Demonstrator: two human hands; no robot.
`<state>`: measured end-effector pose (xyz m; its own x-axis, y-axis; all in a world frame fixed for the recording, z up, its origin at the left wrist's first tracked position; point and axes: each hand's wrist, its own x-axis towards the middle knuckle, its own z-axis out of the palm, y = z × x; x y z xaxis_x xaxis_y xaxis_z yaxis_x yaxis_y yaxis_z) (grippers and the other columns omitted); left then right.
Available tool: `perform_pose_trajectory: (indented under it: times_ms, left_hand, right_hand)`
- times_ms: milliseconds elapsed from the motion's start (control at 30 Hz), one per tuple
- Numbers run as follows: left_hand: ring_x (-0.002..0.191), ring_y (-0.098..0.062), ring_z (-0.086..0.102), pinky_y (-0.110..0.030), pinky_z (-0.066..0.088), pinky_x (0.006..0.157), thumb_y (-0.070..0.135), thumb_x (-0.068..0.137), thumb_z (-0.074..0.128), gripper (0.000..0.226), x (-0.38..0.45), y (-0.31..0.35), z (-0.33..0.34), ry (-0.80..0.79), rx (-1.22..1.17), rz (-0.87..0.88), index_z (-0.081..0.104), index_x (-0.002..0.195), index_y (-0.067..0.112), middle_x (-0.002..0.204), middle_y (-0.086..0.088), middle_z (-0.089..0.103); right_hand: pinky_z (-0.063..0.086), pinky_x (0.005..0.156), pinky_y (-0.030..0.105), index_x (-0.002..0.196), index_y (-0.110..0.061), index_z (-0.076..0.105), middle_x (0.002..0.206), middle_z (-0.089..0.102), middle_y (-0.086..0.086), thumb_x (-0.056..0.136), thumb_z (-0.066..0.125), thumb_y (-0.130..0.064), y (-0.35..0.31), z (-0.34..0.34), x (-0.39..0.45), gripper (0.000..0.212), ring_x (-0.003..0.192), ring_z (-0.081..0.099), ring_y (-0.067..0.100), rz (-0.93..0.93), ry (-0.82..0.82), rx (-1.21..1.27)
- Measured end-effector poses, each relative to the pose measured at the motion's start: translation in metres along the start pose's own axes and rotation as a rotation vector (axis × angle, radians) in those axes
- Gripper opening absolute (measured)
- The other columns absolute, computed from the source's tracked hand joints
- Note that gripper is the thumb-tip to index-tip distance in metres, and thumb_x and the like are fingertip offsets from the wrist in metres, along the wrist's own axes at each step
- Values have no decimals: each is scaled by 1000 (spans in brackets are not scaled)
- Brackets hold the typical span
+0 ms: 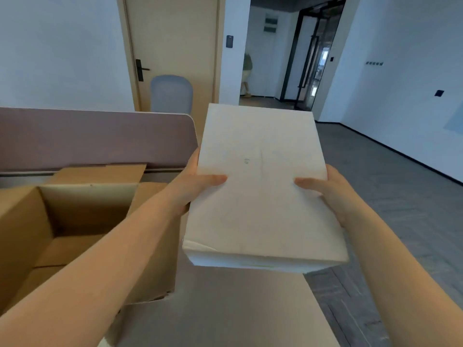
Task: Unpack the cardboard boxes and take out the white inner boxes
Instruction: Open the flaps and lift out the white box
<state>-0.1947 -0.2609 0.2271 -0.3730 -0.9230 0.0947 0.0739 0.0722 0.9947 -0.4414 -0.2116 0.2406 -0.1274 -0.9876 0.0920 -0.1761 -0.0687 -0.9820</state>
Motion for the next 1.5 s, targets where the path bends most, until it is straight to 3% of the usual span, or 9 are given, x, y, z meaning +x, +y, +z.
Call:
perform_pose_trajectory:
  times_ms: [100, 267, 533, 667, 867, 1000, 1200, 1367, 1500]
  left_hand:
    - [100, -16, 61, -29, 52, 72, -3, 81, 64, 74, 10, -32, 33, 81, -45, -99, 30, 140, 25, 119, -1, 59]
    - [87, -10, 62, -23, 55, 61, -5, 80, 63, 62, 20, -86, 65, 157, -65, -231, 36, 127, 26, 101, 7, 62]
    - [93, -13, 61, -18, 55, 64, -5, 86, 56, 63, 41, -150, 81, 235, -58, -386, 32, 140, 17, 121, -6, 58]
    - [89, -11, 59, -19, 51, 63, -2, 87, 56, 61, 60, -155, 82, 296, -46, -411, 31, 140, 15, 117, -4, 57]
    - [93, -18, 56, -26, 48, 67, 4, 86, 61, 63, 92, -154, 80, 418, -2, -454, 28, 140, 10, 126, -7, 51]
    - [99, -19, 53, -31, 44, 78, 2, 86, 61, 60, 114, -153, 74, 452, 36, -436, 32, 138, 9, 131, -10, 51]
    - [115, -25, 54, -29, 43, 86, 11, 88, 62, 57, 134, -152, 67, 437, 187, -419, 34, 138, 8, 131, -8, 52]
    - [114, -25, 54, -31, 43, 90, 24, 87, 64, 50, 131, -150, 66, 441, 444, -429, 41, 129, 9, 128, -6, 55]
    - [122, -24, 47, -26, 36, 87, 25, 90, 59, 47, 117, -127, 62, 304, 805, -426, 42, 131, 8, 135, -7, 49]
  right_hand:
    - [49, 84, 41, 89, -23, 62, 94, 68, 1, 78, 63, 0, 32, -29, 10, 25, 86, 65, 23, 84, -19, 5]
    - [53, 52, 18, 104, -11, 60, 92, 68, 4, 73, 69, -1, 89, -53, 27, 34, 62, 68, 6, 244, -103, 52]
    - [48, 44, 13, 107, -6, 54, 90, 64, 5, 80, 64, 2, 158, -62, 55, 30, 60, 66, 9, 417, -119, 13]
    - [46, 53, 22, 121, -6, 40, 109, 59, 6, 76, 74, -13, 170, -64, 78, 57, 78, 60, 13, 442, -44, -64]
    - [41, 59, 23, 120, -5, 48, 107, 57, 2, 78, 73, -18, 171, -61, 115, 51, 84, 55, 16, 319, -40, -223]
    - [37, 74, 26, 115, -3, 54, 111, 59, 6, 80, 70, -24, 172, -56, 137, 43, 90, 51, 17, 243, -38, -385]
    - [36, 82, 32, 134, -5, 34, 132, 49, 9, 83, 66, -34, 169, -49, 155, 67, 118, 48, 28, 272, 27, -519]
    - [40, 87, 38, 128, -3, 40, 131, 48, 12, 86, 62, -37, 164, -42, 151, 59, 118, 47, 32, 269, 23, -719]
    - [40, 93, 40, 126, 0, 44, 135, 40, 17, 89, 57, -28, 145, -23, 138, 48, 124, 40, 34, 166, -10, -914]
